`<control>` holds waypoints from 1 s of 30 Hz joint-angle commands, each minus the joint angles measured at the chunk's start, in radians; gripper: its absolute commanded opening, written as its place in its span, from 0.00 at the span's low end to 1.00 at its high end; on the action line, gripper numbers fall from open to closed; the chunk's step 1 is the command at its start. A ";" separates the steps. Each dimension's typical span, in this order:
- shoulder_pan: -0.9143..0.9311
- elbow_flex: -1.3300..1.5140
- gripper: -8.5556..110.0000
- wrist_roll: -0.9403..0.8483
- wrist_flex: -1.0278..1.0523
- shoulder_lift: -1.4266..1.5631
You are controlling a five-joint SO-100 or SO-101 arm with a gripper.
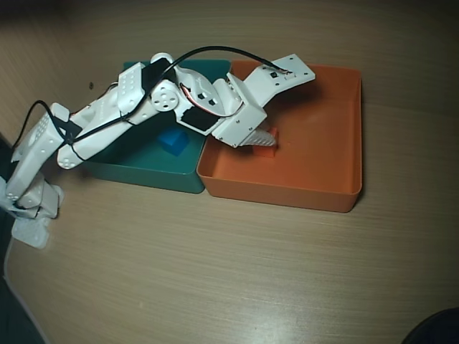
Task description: Grasp a cube and put it in the box.
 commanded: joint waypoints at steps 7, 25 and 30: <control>-0.003 -0.071 0.02 0.003 0.000 0.054; 0.017 0.626 0.02 0.002 -0.015 0.666; 0.060 0.919 0.02 -0.012 -0.015 0.956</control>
